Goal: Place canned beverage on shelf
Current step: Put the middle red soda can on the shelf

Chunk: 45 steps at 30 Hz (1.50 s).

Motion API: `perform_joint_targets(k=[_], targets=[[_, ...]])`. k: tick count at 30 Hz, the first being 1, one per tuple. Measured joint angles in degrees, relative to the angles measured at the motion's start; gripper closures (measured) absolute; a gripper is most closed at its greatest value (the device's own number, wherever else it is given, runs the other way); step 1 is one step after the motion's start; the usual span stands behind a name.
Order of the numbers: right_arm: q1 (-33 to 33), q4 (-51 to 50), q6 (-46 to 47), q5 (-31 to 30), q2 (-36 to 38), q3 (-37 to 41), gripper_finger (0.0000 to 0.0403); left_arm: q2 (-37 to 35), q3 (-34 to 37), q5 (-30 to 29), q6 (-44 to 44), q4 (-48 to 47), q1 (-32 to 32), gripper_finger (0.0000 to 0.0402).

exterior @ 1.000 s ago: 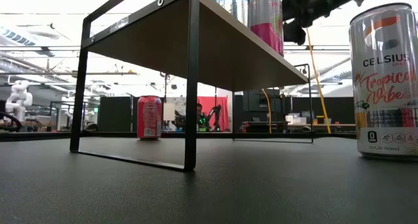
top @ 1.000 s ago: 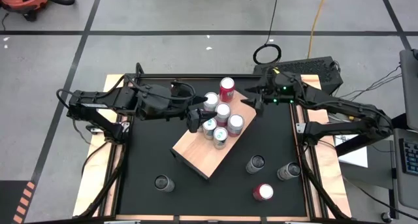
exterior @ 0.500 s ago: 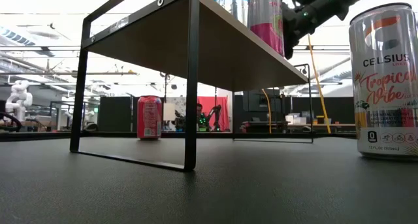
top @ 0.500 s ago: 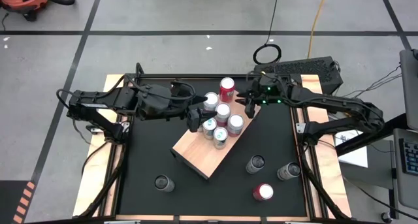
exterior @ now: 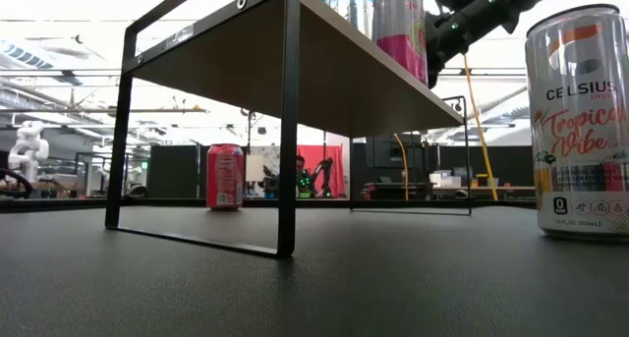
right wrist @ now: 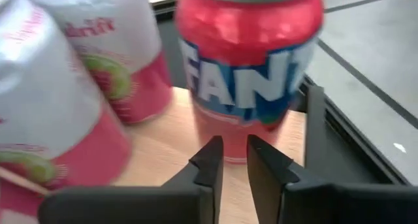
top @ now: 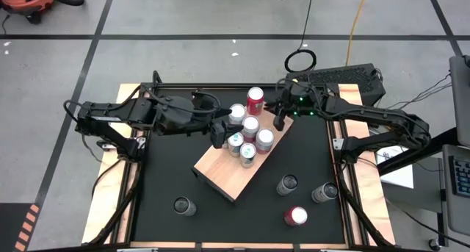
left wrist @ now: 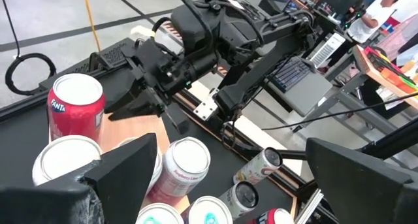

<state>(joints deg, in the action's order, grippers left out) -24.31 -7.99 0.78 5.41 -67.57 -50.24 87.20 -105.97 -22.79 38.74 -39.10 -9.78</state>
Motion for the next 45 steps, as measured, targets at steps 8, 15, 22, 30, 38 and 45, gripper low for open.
perform_joint_targets(k=[8, 15, 22, 30, 38, 45], targets=[[-1.3, 0.0, -0.4, -0.9, 0.0, 0.0, 0.0382, 0.0, 0.0, 0.0, 0.0, 0.0, 0.0, 0.0008], [-1.3, 1.3, -0.7, -0.9, -0.1, 0.0, 0.0388, 0.0, 0.0, 0.0, 0.0, 0.0, 0.0, 0.0008], [-1.3, 3.5, -1.1, -0.9, -0.1, 0.0, 0.0388, 0.0, 0.0, 0.0, 0.2, 0.0, 0.0, 0.0008], [-1.2, 3.2, -1.1, -0.8, -0.1, 0.0, 0.0388, 0.0, 0.0, 0.0, 0.2, 0.0, 0.0, 0.0008], [-1.2, 3.3, -1.0, 0.8, -0.1, 0.0, 0.0388, 0.0, 0.0, 0.0, 0.0, 0.0, 0.0, 0.0008], [-1.2, 2.6, -1.0, 0.5, -0.1, 0.0, 0.0388, 0.0, 0.0, 0.0, 0.0, 0.0, 0.0, 0.0008]])
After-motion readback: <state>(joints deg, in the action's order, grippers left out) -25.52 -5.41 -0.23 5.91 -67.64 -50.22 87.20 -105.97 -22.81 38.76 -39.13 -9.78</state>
